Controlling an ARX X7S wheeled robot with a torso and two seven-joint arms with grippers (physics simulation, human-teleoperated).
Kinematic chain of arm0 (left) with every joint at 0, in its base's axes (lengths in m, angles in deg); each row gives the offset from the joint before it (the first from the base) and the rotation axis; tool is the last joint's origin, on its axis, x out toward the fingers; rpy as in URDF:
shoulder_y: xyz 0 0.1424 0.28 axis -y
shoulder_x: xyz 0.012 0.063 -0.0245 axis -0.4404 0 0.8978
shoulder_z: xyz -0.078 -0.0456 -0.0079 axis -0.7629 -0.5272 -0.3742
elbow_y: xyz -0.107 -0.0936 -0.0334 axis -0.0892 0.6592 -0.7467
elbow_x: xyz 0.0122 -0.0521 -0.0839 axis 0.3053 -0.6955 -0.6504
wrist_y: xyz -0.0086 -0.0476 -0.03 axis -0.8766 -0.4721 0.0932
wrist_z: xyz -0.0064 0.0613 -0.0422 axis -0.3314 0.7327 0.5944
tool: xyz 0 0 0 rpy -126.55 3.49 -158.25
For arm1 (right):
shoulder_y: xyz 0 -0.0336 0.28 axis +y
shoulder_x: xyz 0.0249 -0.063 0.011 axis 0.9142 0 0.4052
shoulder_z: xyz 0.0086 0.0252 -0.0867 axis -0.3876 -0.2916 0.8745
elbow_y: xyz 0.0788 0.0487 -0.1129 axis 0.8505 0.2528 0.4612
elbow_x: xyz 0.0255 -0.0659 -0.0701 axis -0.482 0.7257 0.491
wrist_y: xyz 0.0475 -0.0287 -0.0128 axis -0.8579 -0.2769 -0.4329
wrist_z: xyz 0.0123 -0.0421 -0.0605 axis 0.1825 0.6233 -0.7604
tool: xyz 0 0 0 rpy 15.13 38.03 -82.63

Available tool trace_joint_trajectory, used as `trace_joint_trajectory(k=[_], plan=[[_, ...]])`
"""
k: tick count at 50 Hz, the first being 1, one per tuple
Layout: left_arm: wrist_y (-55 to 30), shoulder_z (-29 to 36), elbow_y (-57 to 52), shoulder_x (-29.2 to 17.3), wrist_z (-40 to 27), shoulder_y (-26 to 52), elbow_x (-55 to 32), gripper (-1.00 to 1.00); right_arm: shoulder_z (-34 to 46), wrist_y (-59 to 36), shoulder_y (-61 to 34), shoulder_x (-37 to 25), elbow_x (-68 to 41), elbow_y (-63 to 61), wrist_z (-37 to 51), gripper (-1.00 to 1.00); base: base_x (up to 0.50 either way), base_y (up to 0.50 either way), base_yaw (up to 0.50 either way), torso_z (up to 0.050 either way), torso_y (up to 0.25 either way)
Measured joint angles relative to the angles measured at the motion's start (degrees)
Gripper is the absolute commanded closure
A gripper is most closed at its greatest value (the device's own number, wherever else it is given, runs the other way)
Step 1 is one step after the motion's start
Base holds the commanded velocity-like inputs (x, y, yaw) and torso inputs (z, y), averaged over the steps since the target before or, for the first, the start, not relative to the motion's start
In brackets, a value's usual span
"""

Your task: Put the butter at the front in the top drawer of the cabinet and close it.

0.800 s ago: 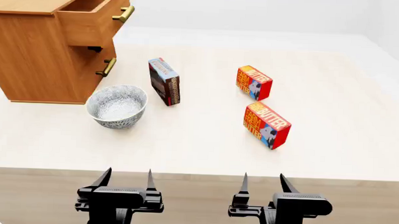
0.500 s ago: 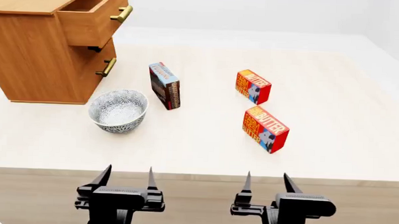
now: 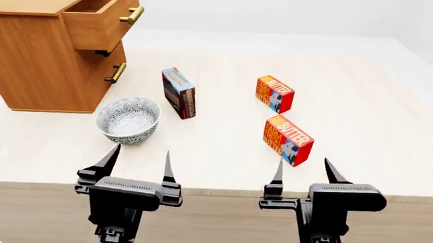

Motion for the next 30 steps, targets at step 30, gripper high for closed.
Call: trace_joint_trajectory(k=[30], plan=[[-58.9,-1.6,-9.3,-4.2,7.5,47.7,-8.2,-1.00,-0.1,-61.9,-40.8,-6.6,2.3,-18.0,-10.2,-1.00,0.00,0.00,0.00,0.000,0.000]])
